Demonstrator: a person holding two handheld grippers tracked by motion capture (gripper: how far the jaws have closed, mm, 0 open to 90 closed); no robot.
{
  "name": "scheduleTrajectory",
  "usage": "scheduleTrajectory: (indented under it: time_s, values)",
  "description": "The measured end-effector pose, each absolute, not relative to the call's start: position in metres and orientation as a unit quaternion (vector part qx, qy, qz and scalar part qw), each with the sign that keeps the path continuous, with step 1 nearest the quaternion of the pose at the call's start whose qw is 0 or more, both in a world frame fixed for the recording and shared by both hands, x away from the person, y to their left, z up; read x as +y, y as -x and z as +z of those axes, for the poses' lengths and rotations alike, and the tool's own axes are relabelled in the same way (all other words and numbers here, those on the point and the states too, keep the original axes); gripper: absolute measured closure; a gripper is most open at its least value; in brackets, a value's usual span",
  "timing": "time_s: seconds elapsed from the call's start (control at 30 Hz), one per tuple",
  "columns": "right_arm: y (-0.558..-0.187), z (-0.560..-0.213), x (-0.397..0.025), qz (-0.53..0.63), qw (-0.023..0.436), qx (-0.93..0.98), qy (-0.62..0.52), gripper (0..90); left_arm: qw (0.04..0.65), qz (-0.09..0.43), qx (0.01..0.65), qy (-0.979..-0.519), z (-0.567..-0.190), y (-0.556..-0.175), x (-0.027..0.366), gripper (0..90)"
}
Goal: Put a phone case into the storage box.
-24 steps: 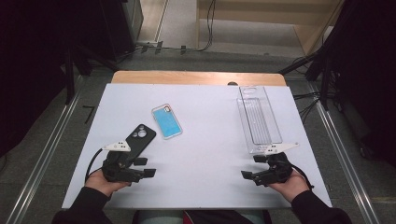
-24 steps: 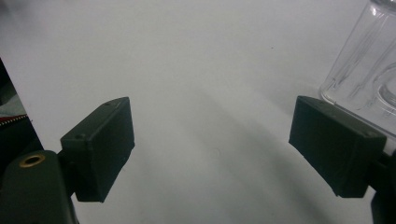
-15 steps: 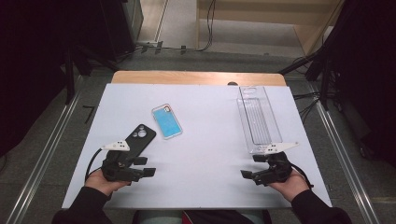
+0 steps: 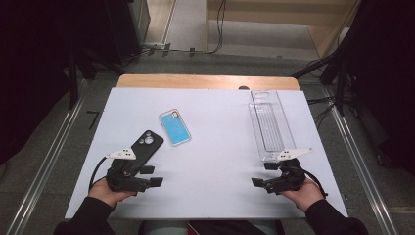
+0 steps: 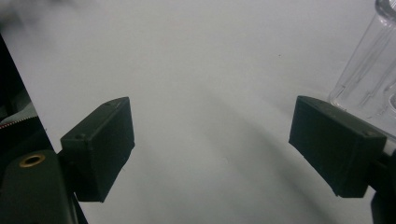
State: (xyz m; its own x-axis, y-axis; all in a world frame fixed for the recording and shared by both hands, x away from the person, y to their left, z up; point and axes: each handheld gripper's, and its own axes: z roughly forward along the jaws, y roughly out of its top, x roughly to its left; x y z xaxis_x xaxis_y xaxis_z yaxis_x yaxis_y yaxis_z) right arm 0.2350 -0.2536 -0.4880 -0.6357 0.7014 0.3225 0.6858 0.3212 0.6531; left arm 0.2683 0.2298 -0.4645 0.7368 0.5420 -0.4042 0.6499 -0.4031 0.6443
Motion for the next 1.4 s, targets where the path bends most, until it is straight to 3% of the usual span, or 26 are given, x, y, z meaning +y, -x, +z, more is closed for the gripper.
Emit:
scheduleTrajectory:
  time_s: [1.4]
  values:
    - [-0.2356,-0.4838,-0.2523,0.406,0.016,0.811,-0.421,12.4,0.414,-0.071,0.359,-0.833,-0.4636,-0.2686,0.2305,31.5]
